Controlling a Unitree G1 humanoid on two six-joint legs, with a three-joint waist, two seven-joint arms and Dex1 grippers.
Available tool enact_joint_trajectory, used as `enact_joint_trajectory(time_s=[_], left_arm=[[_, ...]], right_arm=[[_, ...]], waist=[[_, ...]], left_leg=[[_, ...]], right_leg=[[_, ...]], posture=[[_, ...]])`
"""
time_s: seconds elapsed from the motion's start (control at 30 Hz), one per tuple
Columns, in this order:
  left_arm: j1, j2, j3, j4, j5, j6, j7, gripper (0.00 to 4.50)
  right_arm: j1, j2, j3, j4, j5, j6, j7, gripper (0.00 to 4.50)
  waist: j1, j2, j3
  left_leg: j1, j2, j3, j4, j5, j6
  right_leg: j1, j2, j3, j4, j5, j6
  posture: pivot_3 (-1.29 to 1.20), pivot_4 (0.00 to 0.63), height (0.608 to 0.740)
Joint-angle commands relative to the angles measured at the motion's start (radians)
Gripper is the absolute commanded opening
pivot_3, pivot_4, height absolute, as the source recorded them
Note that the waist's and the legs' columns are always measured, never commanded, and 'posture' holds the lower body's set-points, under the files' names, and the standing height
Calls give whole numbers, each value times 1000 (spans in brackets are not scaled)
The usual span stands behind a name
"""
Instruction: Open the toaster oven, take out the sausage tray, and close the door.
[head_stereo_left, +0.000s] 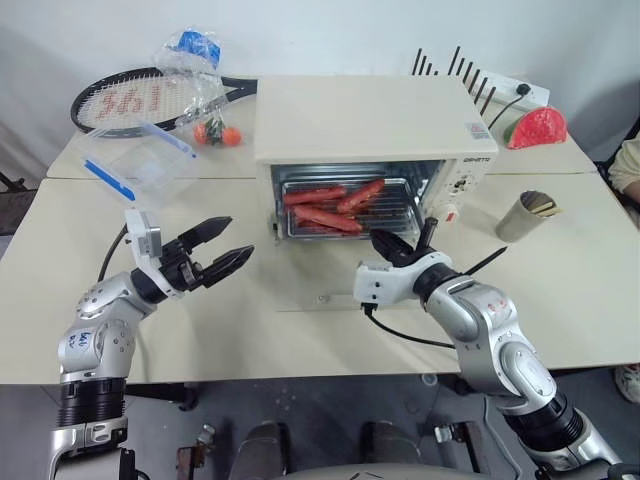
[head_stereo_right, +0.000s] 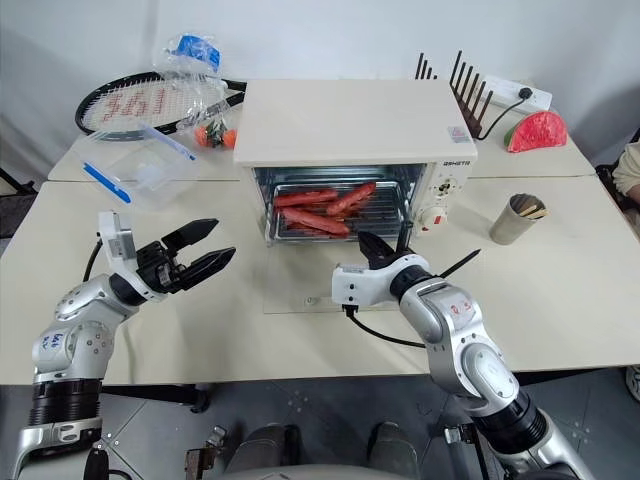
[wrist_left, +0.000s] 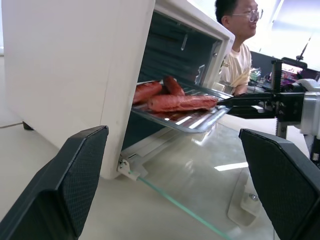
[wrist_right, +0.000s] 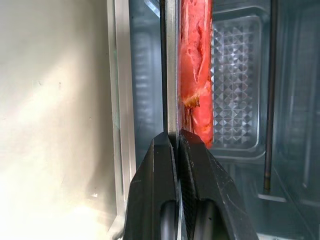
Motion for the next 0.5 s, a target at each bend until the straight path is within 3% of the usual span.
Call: enact_joint_trajectory(time_s=[0.03,0.5], left_arm=[[-12,13,21,3,-19,9,-11,4467],[-26,7,14,28,-28,55,-31,4467]], right_arm=[[17,-16,-74,-118,-6,-43,-15,0],[150,-17,-148,-234,32,-151,6,0]], waist=[[0,0,0],[18,0,0]], left_leg=[[0,0,0,0,0,0],[0,0,1,0,0,0]], right_leg=[[0,0,0,0,0,0],[0,0,0,0,0,0]], posture=[[0,150,740],[0,150,740]])
